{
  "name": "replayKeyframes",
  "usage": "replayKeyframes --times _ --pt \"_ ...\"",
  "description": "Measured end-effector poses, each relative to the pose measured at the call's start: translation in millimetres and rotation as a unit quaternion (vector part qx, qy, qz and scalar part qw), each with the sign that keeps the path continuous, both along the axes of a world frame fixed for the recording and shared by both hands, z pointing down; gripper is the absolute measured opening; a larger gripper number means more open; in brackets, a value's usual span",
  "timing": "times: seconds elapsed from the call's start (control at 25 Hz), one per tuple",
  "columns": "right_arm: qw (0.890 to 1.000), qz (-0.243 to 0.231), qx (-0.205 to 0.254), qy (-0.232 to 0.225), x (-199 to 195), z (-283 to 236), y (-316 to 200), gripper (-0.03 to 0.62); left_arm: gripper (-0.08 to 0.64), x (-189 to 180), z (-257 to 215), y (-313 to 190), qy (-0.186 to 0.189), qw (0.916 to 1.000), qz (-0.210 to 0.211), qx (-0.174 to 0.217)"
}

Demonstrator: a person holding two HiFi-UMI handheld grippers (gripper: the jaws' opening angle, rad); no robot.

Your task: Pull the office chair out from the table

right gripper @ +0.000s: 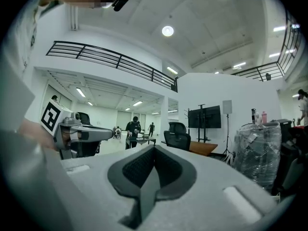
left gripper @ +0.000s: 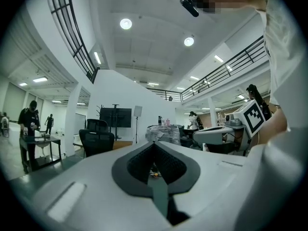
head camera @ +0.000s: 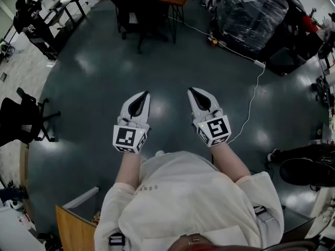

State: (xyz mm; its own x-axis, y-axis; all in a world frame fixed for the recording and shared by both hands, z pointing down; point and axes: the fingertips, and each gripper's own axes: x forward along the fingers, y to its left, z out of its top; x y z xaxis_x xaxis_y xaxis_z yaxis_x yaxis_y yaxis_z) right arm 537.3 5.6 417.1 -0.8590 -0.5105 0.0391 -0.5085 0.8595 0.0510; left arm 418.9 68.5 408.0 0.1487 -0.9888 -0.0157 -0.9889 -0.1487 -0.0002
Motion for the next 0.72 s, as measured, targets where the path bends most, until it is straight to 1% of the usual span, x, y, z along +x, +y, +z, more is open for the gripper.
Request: replayKeyframes --times 0.12,0.28,0.52,0.72 --pt "1.000 0.001 -0.004 0.001 -15.8 3.3 0.2 -0.008 0.017 -19.2 2.5 3.8 0.002 1.0000 -0.007 -0.002" --pt "1.000 0.012 -0.006 -0.003 -44.7 7.2 3.0 -0.008 0.017 -55.3 3.7 14.5 0.003 0.9998 -0.019 0.000" --pt "1.000 0.000 -0.009 -0.002 -96.3 9.6 4.7 -0.008 0.017 -113.1 4.0 29.1 0.010 0.9989 -0.046 0.000" --pt "1.000 -0.016 -0.019 0.001 -141.3 16.6 -12.0 -0.008 0.017 -158.9 11.6 21.1 0.019 0.9975 -0.068 -0.001"
